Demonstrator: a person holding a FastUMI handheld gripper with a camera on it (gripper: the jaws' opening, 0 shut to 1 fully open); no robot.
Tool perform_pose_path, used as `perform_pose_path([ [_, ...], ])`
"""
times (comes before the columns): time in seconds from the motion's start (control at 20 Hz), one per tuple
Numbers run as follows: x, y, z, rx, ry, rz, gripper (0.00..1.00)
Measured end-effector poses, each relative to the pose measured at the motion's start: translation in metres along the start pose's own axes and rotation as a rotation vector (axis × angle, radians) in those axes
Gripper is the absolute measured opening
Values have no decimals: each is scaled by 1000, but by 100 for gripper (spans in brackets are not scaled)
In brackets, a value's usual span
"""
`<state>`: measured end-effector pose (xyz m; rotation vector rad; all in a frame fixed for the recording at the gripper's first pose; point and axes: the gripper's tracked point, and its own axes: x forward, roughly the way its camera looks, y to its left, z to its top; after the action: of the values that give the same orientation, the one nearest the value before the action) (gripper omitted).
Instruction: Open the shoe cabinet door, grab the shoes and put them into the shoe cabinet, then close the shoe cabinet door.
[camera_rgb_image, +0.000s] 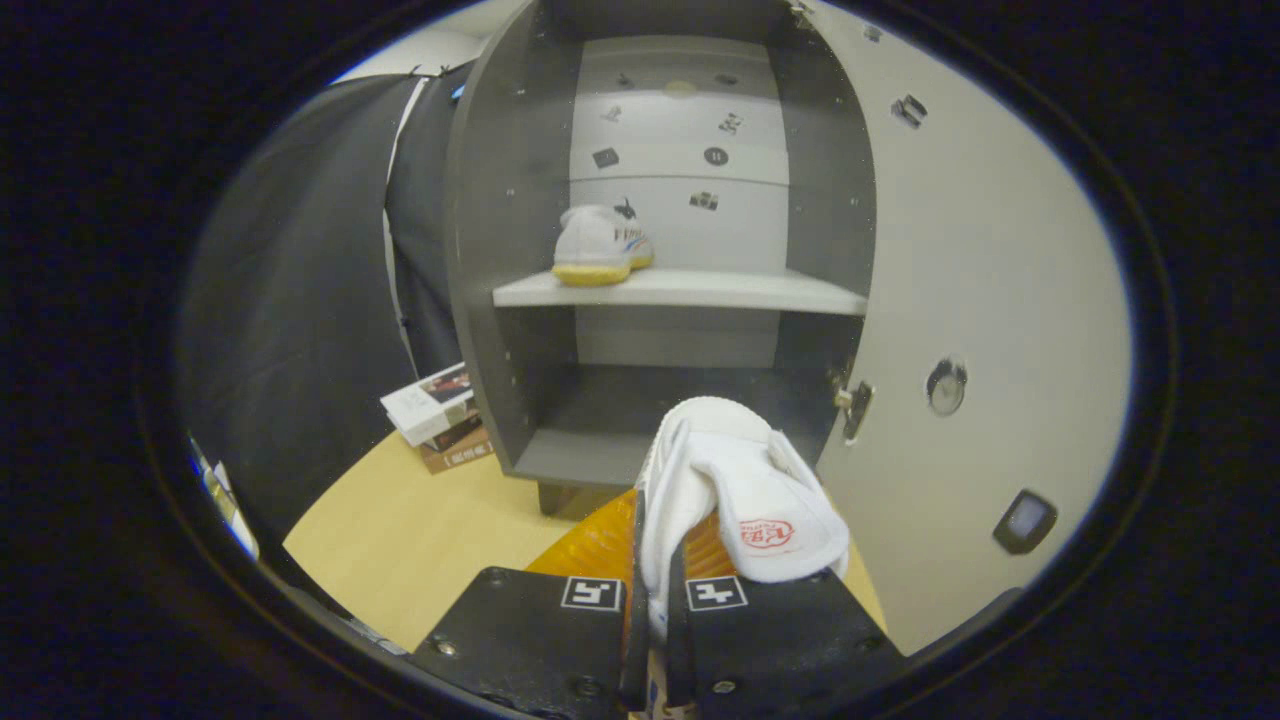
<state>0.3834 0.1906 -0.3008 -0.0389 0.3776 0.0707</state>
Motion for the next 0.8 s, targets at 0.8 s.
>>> perform_pose_path([
  [0.8, 114, -23, 209, -72, -89, 2, 11],
])
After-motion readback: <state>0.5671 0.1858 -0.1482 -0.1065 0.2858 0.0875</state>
